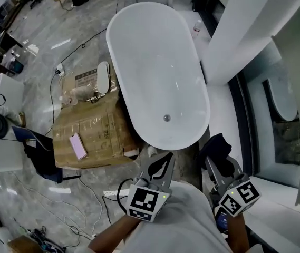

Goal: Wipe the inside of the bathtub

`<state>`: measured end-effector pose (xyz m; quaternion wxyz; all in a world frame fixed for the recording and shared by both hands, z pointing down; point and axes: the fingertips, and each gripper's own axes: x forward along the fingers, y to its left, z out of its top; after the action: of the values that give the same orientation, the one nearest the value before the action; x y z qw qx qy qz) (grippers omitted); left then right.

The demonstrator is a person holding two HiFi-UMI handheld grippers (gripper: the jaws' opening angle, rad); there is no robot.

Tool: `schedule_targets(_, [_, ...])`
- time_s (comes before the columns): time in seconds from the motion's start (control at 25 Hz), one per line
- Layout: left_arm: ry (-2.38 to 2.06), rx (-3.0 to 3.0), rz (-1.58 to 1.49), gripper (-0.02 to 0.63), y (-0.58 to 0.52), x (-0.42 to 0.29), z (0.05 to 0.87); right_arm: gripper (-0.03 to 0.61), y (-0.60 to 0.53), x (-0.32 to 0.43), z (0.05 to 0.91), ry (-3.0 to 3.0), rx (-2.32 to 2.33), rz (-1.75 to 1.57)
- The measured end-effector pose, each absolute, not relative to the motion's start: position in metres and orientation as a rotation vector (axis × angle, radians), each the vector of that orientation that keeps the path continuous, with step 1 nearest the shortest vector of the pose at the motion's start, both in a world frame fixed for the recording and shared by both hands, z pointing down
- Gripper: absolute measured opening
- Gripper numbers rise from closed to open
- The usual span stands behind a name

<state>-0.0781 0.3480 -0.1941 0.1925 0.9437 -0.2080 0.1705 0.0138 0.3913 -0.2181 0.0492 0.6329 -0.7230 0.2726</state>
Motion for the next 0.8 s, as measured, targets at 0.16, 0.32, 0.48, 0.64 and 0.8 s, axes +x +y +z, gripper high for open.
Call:
schedule_targets(0.16, [-0.583,2.618,0.460,-0.002,0.306,-0.084,-0.183,0.054,0.343,0.016,-0.211,-2.184,1.930,0.853])
schedule_targets(0.32, [-0.554,2.605,0.472,-0.002,0.277,-0.081,-0.172,0.054,0.307,0.018,-0.204,-2.169,1.918,0.880])
schedule_targets(0.48, [-0.533,2.580,0.475,-0.002,0.256,-0.076,-0.171,0.054,0.284,0.017,-0.203,-2.162,1.872,0.901])
schedule_targets(0.64, [-0.553,2.547,0.478,-0.002,0.235,-0.069,-0.171,0.052,0.260,0.023,-0.210,-2.204,1.858,0.908])
schedule_targets(0.8, [-0.605,2.513,0.472,-0.002,0.213,-0.058,-0.166,0.052,0.233,0.037,-0.210,-2.264,1.831,0.886])
